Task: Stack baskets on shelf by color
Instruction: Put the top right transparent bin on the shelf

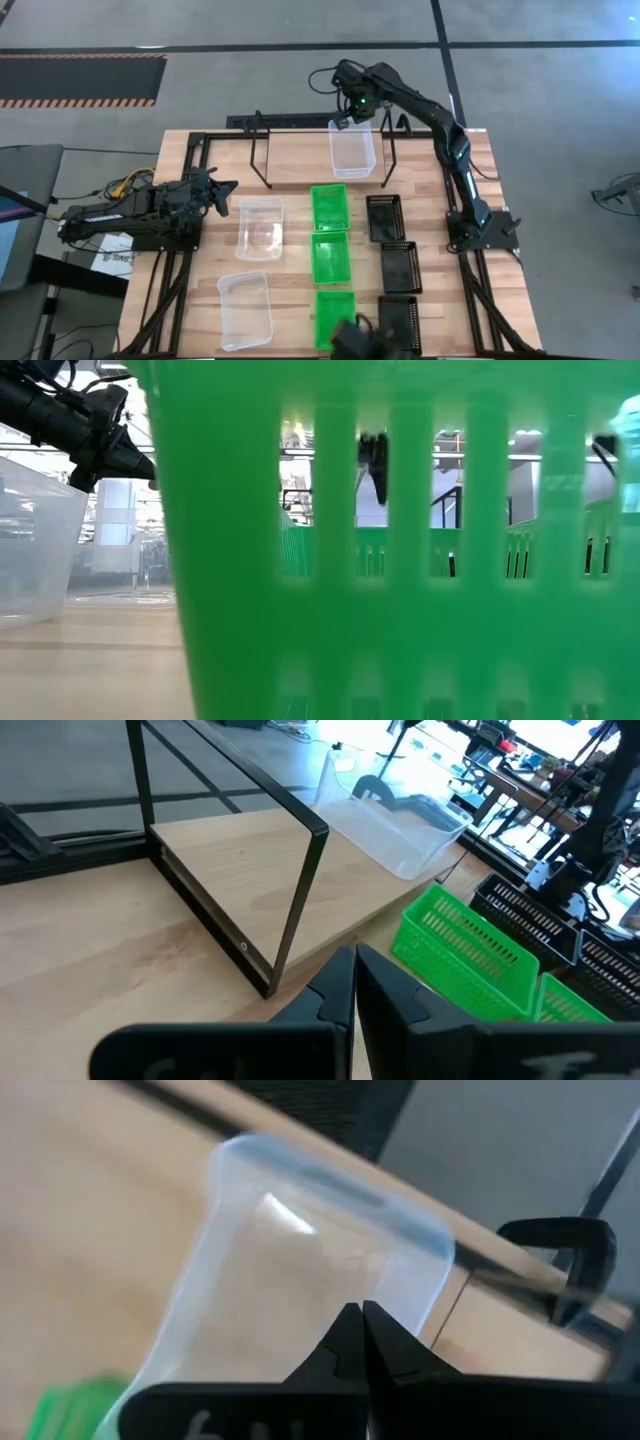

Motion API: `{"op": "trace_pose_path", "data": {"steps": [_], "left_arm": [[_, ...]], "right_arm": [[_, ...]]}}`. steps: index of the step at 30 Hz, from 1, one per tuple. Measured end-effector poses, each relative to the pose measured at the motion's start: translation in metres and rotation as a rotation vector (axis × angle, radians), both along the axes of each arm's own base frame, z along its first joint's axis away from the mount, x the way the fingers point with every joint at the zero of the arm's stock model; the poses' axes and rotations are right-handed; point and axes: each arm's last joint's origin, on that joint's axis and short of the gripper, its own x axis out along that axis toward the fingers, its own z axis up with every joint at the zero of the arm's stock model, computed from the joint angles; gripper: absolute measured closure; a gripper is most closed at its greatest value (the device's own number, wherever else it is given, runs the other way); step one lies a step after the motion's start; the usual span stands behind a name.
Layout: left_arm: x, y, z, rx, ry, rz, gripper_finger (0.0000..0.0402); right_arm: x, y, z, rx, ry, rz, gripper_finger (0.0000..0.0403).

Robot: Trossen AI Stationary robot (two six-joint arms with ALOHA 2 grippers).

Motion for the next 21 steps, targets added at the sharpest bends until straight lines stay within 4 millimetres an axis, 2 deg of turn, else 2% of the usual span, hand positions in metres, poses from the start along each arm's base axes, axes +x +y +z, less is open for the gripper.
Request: {"op": "trace_pose_path", "data": {"steps": [4, 8, 12, 16, 18, 21], "left_arm": [[0.0, 0.0, 0.0, -0.001, -0.002, -0.002, 0.0401], [0.001, -0.001, 0.0, -0.012, -0.006, -0.032, 0.0402], [0.001, -0.001, 0.0, -0.015, -0.008, -0.043, 0.0401], [0.001, -0.002, 0.0, -0.021, -0.008, -0.057, 0.0401], [0.001, -0.002, 0.0, -0.022, -0.008, -0.059, 0.0401], [0.001, -0.002, 0.0, -0.023, -0.007, -0.063, 0.0401]], "right_arm": [[-0.007, 0.063, 0.032, 0.0, 0.0, 0.042, 0.0403], [-0.019, 0.125, 0.067, -0.071, -0.1, 0.057, 0.0403], [-0.039, 0.174, 0.094, -0.163, -0.193, 0.029, 0.0403], [-0.06, 0.201, 0.112, -0.238, -0.277, -0.005, 0.0403], [-0.062, 0.203, 0.112, -0.243, -0.286, -0.005, 0.0403], [-0.051, 0.193, 0.106, -0.254, -0.283, 0.013, 0.0403]]}}
